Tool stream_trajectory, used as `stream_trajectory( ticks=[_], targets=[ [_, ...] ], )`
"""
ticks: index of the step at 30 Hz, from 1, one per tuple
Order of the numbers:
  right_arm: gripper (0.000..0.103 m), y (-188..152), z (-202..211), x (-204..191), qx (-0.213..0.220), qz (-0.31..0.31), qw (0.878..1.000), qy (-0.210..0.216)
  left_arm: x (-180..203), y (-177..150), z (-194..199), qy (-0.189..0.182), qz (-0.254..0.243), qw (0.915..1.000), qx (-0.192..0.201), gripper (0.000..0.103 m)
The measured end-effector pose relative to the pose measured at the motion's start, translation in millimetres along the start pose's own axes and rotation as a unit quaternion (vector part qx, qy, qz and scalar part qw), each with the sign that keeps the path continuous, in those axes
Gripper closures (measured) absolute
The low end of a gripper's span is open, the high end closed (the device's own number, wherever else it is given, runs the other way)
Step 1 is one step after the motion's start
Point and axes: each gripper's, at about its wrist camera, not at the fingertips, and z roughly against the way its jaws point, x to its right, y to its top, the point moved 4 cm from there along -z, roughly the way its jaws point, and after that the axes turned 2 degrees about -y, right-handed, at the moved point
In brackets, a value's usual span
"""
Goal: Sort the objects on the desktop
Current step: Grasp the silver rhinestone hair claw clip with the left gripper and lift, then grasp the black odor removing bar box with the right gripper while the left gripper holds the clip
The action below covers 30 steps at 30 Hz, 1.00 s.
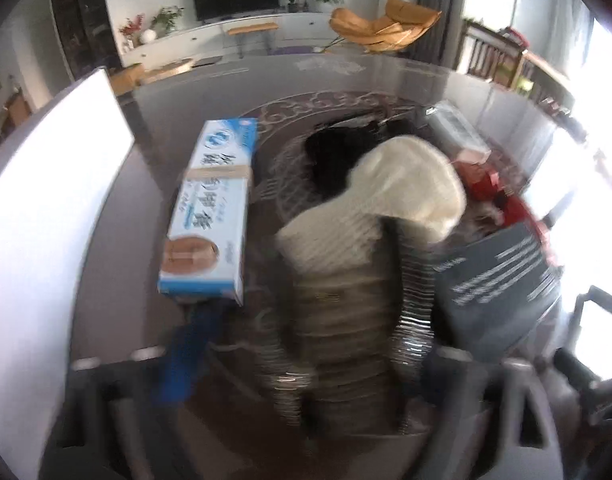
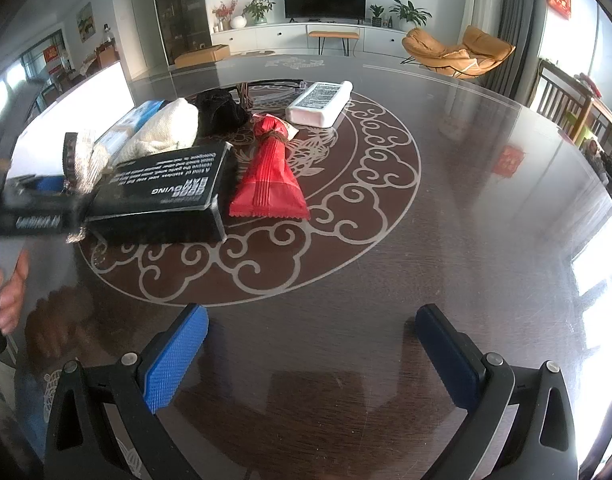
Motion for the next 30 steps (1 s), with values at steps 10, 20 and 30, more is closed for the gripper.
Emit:
stream_trajectory(
  ticks=[10,20,30],
  targets=[
    [0.0,0,0,0,0.0,0.0,1.0,0.0,-9,-72,52,-0.012,0.013,0.9998,0.008,0.05],
    [0.0,0,-2,-2,-0.001,0.003,1.0,-0.005,-25,-75,43,0.016,0.021,0.9994,0.021,0.008],
    [0.0,-1,-2,-3,-0.001,0.003,1.0,-0.005,-26,-77,42,0.01,0.022,0.9995,0.018,0.0]
  ],
)
